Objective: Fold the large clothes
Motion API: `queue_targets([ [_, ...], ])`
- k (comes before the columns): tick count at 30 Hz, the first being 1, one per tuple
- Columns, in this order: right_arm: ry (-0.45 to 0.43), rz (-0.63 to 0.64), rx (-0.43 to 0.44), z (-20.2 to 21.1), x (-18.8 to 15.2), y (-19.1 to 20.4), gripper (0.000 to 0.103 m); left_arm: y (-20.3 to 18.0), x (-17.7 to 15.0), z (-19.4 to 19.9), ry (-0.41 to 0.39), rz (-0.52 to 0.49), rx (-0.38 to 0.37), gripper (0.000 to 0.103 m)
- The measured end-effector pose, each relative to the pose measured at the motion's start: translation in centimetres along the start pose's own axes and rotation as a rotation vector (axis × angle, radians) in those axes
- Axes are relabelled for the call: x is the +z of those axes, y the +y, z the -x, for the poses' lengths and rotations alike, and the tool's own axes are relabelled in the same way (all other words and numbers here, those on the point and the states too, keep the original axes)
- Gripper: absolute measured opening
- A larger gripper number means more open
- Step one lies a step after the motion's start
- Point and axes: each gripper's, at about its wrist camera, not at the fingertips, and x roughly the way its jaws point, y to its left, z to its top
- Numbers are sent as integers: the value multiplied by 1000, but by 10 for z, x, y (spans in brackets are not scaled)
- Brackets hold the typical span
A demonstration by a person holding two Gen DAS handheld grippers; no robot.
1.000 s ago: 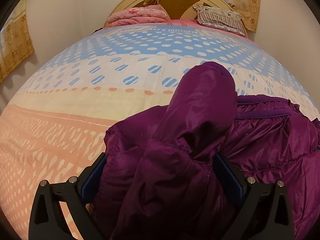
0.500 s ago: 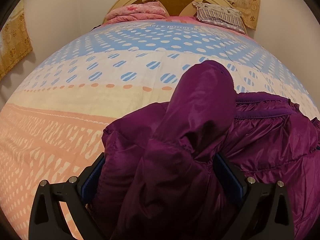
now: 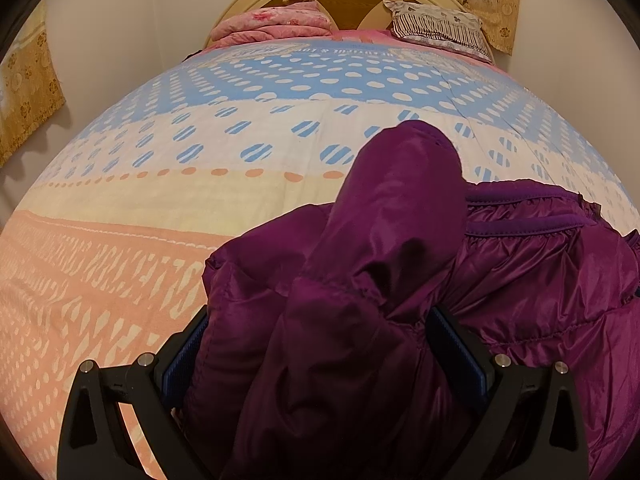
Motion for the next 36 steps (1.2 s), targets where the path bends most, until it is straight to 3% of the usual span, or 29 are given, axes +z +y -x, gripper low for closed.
queue_targets([
  [4,3,6,-10,0,1,0,60,-2,1,0,0,-7,13,102],
  [7,24,-4,-2,9,5,-3,60,1,6,9,44,2,33,102],
  [9,-14,-29,-9,32,5,-1,61,-3,6,34,-7,-18,65,102],
  [12,-116,-5,17,70,4,21,67,-16,0,75,-119,-39,23,102],
  [14,-134,21,49,77,0,39,69,-31,-6,83,-123,-57,-3,102],
  [19,-89,65,29,52,-19,59,68,-56,-23,60,-92,-133,69,102],
  [25,-67,50,47,34,-25,51,70,-42,-33,46,-99,-63,13,102],
  [36,-32,71,15,24,-27,57,73,-46,-26,31,-32,-68,-4,102],
])
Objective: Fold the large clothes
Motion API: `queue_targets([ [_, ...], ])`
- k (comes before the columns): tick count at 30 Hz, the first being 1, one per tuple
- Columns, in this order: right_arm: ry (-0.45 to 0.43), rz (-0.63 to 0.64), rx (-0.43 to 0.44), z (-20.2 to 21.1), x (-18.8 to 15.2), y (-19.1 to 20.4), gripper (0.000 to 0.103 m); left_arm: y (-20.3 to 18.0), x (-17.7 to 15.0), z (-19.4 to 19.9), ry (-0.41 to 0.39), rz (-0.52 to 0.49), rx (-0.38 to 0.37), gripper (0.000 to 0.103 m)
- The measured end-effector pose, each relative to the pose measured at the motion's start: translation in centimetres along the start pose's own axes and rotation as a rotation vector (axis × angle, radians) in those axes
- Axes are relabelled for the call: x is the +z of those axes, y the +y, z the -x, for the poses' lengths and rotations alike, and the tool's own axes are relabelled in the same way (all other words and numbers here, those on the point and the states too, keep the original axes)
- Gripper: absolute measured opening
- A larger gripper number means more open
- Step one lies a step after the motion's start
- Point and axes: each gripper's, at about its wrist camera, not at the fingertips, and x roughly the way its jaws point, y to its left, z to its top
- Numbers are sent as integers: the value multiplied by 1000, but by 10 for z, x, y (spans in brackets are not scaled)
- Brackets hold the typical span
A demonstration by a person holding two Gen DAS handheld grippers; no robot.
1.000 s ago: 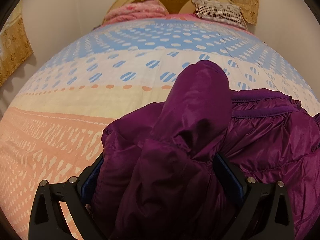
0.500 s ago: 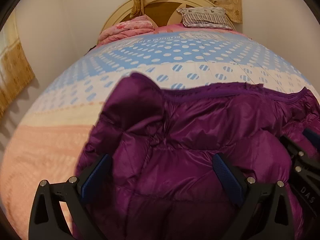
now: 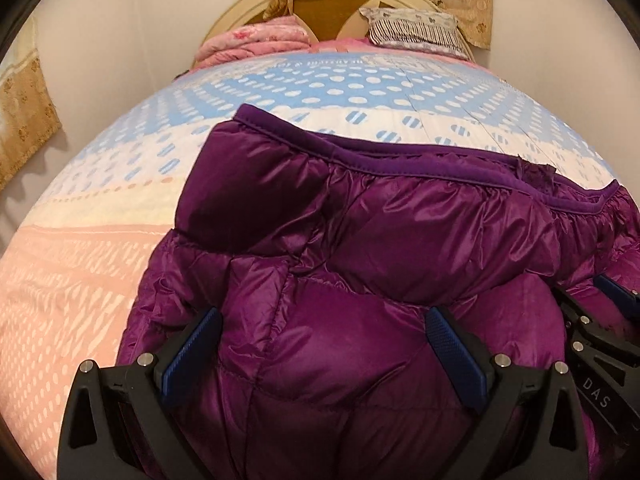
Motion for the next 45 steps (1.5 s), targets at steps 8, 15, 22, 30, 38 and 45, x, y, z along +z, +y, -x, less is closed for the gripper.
queue_targets([
  [8,-69,5,47,68,-28,-15,79,51,-38,75,-98,60,54,102],
  [15,-76,57,8,77,-81,-4,89,111,-103,75,-36,247,11,101],
  [22,-30,84,-29,67,-79,2,92,89,-95,71,-30,214,-103,53],
  [30,-14,78,-55,67,-84,3,92,92,-96,94,-93,218,-181,8],
  [38,-25,81,-86,77,-92,37,92,124,-101,136,-169,243,-205,7],
  [45,-85,89,64,112,-95,44,88,135,-93,184,-257,196,-157,6],
])
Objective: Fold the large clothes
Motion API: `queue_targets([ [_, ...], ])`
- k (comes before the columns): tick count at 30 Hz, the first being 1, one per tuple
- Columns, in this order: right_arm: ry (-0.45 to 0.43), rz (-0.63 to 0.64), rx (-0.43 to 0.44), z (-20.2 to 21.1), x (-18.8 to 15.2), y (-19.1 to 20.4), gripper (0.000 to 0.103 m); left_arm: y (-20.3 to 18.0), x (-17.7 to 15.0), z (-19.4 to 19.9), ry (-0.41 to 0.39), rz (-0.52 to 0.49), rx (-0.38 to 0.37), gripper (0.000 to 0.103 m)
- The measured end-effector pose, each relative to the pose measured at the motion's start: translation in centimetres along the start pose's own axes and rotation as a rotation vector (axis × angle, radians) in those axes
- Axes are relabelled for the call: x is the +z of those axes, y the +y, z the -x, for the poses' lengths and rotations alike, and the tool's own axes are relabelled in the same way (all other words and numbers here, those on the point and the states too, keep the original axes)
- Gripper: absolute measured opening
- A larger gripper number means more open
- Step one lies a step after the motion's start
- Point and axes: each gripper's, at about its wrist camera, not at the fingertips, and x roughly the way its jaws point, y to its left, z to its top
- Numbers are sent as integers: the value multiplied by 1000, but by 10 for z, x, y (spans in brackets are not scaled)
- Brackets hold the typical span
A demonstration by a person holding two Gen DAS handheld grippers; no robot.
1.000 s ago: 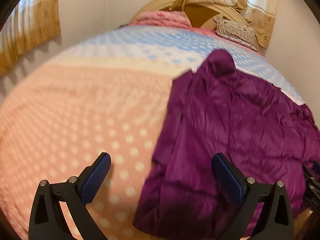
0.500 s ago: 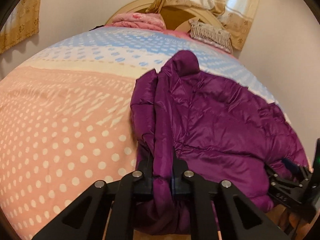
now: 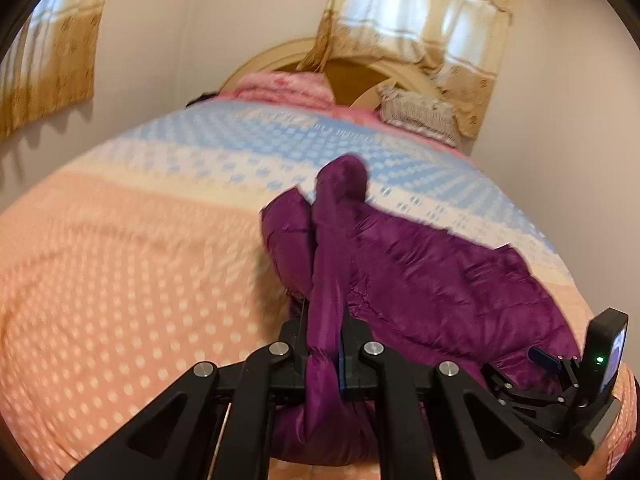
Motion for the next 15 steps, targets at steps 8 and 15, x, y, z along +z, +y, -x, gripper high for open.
queue_targets([
  [8,-42,-167,-179,25,-13,-150,91,-110,30,24,-118,-206,-105,6],
  [15,6,-320,-271,26,-50,-239,91,-227,23,7,-127,-416,-207,6],
])
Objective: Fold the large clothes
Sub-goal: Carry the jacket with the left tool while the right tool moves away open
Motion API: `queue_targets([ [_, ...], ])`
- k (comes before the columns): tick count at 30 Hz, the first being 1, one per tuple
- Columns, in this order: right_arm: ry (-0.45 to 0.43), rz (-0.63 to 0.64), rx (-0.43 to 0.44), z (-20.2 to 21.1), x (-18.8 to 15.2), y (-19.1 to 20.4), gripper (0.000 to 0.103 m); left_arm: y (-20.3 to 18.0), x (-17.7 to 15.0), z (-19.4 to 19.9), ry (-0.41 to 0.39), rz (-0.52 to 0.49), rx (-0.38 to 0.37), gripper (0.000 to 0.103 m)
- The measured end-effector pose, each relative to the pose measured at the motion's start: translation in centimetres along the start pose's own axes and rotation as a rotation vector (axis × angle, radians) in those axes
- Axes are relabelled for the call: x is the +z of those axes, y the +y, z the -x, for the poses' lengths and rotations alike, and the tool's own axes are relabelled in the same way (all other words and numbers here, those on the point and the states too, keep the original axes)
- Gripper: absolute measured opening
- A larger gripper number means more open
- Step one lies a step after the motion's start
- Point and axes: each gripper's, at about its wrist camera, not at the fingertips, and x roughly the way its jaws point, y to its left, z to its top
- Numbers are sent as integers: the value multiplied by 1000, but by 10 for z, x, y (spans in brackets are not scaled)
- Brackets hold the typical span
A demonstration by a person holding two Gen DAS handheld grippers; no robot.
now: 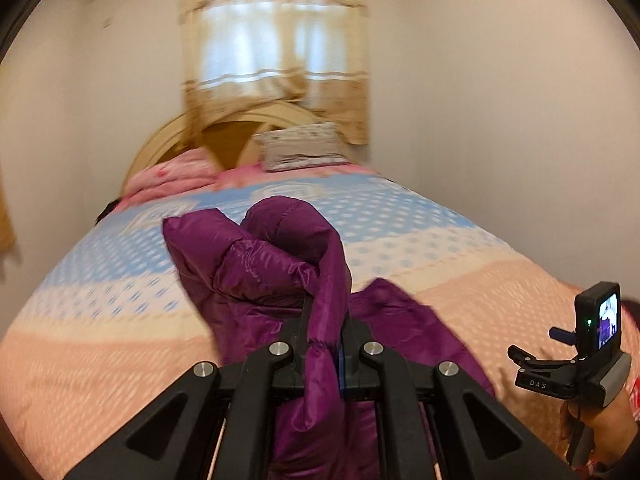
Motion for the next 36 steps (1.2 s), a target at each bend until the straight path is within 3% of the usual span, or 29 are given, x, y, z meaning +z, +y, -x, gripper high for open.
queue_targets([
  [5,17,-46,-23,2,-10,-23,91,-76,-9,-41,34,-182,-40,6],
  [11,32,-79,-21,1,-23,-44,91,-149,-60,-84,129,-390,-78,6],
  [13,39,-88,-19,-1,-26,-47,91,-162,-82,-93,157,-444,-94,6],
  [16,28,-88,-23,0,-30,-53,91,-172,-98,-90,133,-513,-81,7],
  [22,29,-91,-20,0,-30,-54,92,-189,-97,-69,86,-633,-10,16],
  [23,31,-87,-25,-1,-30,-54,92,-191,-92,-66,66,-646,-1,19],
  [25,36,-94,-27,-1,-29,-55,92,-196,-86,-44,8,-656,-27,42],
  [26,39,-98,-27,-1,-28,-57,92,-196,-83,-30,-25,-654,-36,75],
  [27,41,-105,-28,1,-27,-59,92,-195,-80,-18,-59,-640,-40,98],
  [30,22,-126,-38,12,-17,-64,87,-175,-67,6,-107,-574,-54,99],
  [31,18,-124,-28,15,-11,-64,81,-163,-60,9,-101,-549,-29,99],
  [33,14,-117,0,24,8,-58,58,-133,-49,12,-106,-481,15,99],
  [36,-30,-99,45,40,42,-33,57,-71,-30,-6,-42,-344,125,99],
])
